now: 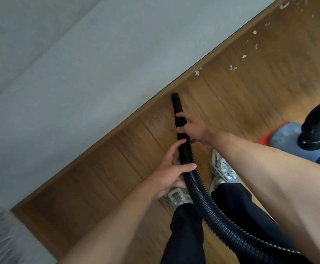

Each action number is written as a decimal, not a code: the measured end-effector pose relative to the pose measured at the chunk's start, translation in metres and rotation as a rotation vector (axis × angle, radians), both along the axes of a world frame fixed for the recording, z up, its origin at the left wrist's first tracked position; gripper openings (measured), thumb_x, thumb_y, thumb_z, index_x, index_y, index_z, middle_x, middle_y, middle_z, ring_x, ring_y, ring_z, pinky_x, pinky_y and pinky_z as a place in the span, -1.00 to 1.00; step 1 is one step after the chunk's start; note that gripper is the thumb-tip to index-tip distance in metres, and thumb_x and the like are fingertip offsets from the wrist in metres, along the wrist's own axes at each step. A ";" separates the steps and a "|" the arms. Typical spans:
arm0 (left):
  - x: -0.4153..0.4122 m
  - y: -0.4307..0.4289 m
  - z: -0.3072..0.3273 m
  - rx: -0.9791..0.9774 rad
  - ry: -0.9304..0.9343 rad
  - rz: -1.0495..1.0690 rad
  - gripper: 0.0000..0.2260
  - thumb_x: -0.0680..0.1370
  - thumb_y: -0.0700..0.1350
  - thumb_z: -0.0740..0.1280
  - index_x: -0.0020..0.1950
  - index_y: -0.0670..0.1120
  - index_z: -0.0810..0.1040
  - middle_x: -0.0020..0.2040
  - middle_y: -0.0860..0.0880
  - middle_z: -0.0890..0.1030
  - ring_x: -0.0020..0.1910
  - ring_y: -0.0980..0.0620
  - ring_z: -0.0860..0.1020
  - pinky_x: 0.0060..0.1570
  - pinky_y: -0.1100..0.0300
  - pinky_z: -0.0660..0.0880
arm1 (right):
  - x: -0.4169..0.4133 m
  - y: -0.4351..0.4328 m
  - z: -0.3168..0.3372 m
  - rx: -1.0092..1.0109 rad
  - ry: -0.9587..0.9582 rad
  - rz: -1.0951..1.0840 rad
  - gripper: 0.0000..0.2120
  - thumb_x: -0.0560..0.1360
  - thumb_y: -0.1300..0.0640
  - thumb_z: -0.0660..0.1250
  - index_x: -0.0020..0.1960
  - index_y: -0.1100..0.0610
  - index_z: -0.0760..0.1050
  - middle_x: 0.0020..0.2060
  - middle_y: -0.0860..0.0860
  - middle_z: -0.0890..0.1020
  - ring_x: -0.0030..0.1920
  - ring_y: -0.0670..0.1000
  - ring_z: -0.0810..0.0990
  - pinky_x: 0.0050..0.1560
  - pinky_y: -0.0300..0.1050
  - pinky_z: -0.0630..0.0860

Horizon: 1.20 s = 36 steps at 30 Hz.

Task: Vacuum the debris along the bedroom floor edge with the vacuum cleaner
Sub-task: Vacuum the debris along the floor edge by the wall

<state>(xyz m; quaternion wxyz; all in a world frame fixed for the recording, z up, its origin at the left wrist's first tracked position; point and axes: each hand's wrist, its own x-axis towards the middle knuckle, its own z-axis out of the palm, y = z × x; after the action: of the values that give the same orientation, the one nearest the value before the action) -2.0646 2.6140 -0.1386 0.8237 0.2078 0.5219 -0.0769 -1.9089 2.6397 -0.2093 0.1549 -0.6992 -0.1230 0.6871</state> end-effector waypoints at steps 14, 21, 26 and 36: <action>0.057 0.008 -0.003 0.004 0.010 -0.080 -0.36 0.54 -0.37 0.38 0.42 0.26 0.40 0.31 -0.24 0.54 0.22 -0.32 0.59 0.16 -0.33 0.54 | 0.064 -0.009 -0.005 0.050 0.010 -0.117 -0.45 0.56 0.30 0.29 0.45 -0.10 0.34 0.32 0.09 0.45 0.09 0.10 0.53 -0.23 -0.08 0.55; 0.074 0.014 -0.007 0.029 0.036 -0.111 -0.33 0.54 -0.36 0.38 0.44 0.29 0.36 0.29 -0.21 0.55 0.21 -0.31 0.60 0.06 -0.28 0.60 | 0.081 -0.001 -0.009 0.071 0.036 -0.119 -0.45 0.55 0.31 0.28 0.43 -0.13 0.35 0.25 0.06 0.47 0.04 0.06 0.56 -0.20 -0.06 0.59; 0.090 0.025 -0.010 0.022 0.039 -0.137 -0.33 0.54 -0.35 0.38 0.41 0.33 0.36 0.30 -0.16 0.56 0.17 -0.26 0.62 0.02 -0.27 0.61 | 0.098 0.007 -0.012 0.092 0.036 -0.107 -0.44 0.54 0.32 0.27 0.44 -0.12 0.35 0.19 0.05 0.50 -0.07 -0.03 0.56 -0.26 -0.11 0.56; 0.128 0.032 -0.005 0.044 0.063 -0.175 -0.33 0.55 -0.34 0.38 0.45 0.31 0.34 0.27 -0.18 0.58 0.17 -0.29 0.63 0.08 -0.33 0.57 | 0.133 0.012 -0.013 0.079 0.016 -0.123 -0.45 0.55 0.33 0.27 0.43 -0.12 0.37 0.19 0.05 0.49 -0.10 -0.03 0.55 -0.32 -0.14 0.54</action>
<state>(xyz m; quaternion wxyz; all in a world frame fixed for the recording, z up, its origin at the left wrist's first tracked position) -1.9367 2.6460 -0.1440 0.7922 0.2680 0.5291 -0.1437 -1.7755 2.6520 -0.2218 0.2254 -0.6934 -0.1057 0.6762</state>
